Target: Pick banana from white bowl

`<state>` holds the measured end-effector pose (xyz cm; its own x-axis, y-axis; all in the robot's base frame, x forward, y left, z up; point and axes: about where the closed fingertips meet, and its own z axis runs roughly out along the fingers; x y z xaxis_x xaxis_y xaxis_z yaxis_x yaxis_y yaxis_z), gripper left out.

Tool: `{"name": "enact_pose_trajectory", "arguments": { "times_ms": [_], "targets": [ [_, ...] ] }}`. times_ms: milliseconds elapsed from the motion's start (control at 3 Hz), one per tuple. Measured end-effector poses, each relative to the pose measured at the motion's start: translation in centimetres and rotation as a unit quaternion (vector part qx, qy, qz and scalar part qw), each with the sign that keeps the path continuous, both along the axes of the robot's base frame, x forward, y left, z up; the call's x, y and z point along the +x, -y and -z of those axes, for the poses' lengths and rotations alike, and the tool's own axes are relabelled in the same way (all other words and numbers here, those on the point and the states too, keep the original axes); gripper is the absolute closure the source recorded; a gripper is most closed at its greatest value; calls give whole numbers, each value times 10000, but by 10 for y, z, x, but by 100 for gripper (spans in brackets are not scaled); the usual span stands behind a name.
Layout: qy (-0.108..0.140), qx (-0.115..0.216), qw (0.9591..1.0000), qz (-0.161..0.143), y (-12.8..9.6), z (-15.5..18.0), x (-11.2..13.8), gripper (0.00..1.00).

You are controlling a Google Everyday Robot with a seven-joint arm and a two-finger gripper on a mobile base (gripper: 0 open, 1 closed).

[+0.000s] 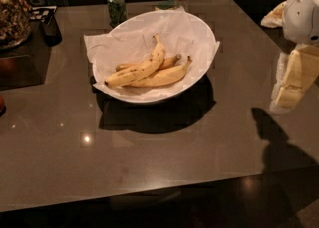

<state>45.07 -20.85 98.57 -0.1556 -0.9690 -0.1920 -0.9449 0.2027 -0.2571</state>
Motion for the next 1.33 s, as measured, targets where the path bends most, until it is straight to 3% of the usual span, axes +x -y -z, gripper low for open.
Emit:
{"name": "enact_pose_trajectory", "arguments": {
  "times_ms": [333, 667, 1000, 1333],
  "targets": [
    [101, 133, 9973, -720, -31, -12, 30, 0],
    [148, 460, 9888, -1410, -67, -18, 64, 0],
    [8, 1030, 9759, -1925, -101, -10, 87, 0],
    [-276, 1702, 9581, -2287, -135, 10, 98, 0]
  ]
}}
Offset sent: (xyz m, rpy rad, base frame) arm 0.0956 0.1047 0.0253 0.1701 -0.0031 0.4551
